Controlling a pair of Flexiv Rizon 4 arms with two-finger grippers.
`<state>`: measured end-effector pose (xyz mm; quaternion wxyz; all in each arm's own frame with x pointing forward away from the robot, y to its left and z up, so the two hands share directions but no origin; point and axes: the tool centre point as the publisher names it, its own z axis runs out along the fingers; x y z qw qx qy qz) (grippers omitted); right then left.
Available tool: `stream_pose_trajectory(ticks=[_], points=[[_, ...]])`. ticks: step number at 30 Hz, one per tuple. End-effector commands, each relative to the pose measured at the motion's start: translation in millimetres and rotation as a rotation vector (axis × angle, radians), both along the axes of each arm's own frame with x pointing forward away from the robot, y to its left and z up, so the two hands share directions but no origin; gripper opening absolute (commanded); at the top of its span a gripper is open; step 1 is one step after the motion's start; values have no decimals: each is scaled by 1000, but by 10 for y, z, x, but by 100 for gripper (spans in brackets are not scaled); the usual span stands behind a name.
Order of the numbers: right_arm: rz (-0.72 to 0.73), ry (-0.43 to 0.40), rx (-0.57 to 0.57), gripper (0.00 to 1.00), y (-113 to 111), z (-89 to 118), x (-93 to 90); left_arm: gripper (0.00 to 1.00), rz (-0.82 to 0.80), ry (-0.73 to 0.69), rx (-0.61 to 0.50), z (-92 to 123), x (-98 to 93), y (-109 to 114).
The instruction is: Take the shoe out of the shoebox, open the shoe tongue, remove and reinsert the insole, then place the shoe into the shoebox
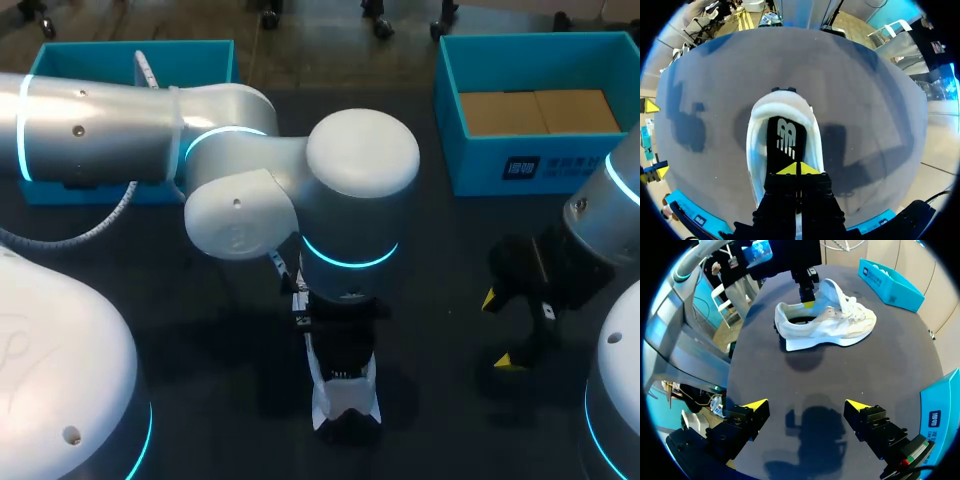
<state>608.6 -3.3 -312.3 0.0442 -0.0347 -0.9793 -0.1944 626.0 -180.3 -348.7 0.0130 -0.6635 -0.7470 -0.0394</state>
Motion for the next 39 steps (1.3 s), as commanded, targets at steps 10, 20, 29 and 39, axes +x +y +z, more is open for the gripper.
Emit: stream_pose_trajectory(ticks=[10,20,29,39], points=[[1,-1,0,100,-1,-6,-5,0,59,-22,22,-75,121,-40],[1,-1,0,100,-1,-6,-5,69,68,-28,52,-126,168,-42],[1,-1,0,100,-1,-6,-5,100,67,-4,66,-163,155,48],[1,-1,0,100,-1,-6,-5,100,60,41,60,-161,173,60]])
